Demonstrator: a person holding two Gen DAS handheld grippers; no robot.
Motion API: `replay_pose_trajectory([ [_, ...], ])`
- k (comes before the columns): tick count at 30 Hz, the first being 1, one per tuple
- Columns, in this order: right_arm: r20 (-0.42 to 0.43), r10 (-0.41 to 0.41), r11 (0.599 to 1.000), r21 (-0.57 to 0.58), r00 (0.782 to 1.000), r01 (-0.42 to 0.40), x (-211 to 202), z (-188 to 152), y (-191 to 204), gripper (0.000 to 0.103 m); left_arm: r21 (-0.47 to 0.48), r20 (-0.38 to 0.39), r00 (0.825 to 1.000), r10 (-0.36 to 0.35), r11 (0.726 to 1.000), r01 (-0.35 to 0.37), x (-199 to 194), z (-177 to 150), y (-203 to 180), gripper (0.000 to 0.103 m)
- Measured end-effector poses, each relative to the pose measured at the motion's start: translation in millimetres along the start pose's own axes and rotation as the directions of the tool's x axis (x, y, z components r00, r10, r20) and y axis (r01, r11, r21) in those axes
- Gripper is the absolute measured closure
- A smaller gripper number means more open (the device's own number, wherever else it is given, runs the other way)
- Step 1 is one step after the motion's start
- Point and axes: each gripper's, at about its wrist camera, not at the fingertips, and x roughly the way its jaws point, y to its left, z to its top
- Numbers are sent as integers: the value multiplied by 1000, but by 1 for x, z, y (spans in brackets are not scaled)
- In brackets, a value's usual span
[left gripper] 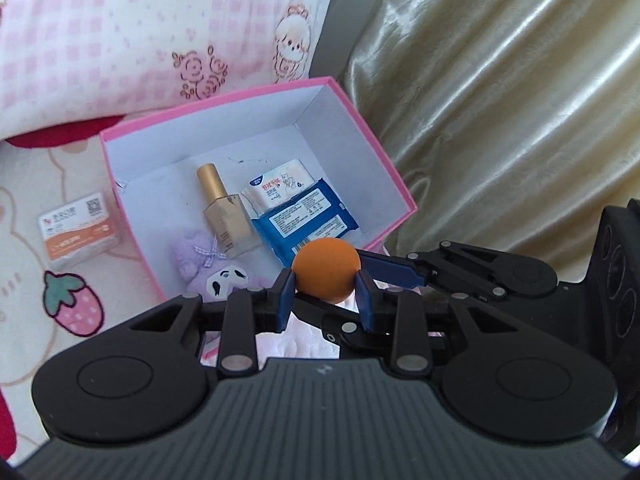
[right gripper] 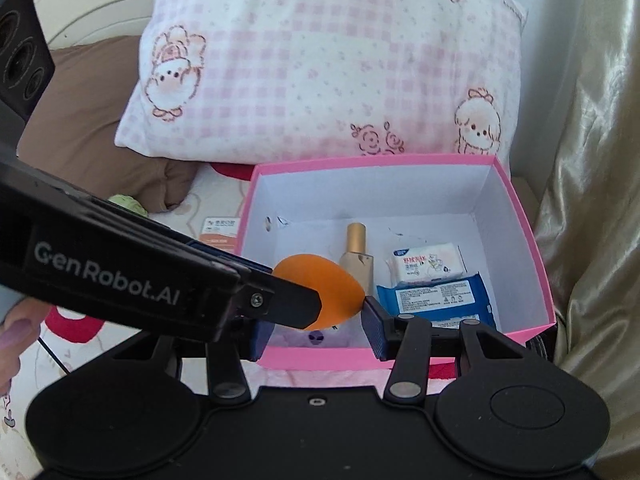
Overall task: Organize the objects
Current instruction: 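Carry the sponge with the left gripper over the pink box, then open the left gripper to drop the sponge into the box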
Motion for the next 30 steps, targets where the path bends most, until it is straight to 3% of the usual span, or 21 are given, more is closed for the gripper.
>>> replay_pose_trajectory([
  [7,-139,25,997,81,990,-13,56,4,-31,50,-97,-57,998,-2,995,-3,55,8,26,72],
  [15,-202,34,997,78,979,-19,93,2,-35,49,-150,-75,997,2,989,-13,85,7,49,71],
  [19,-174,30,998,62,984,-19,90,1,-34,47,-145,-56,998,26,989,-33,79,5,49,57],
  [24,-135,46,997,69,990,-37,72,2,-33,47,-86,-20,999,46,995,-48,52,4,36,49],
  [30,-112,7,1000,19,994,-5,56,5,-24,42,-64,24,998,52,997,-51,18,0,29,45],
])
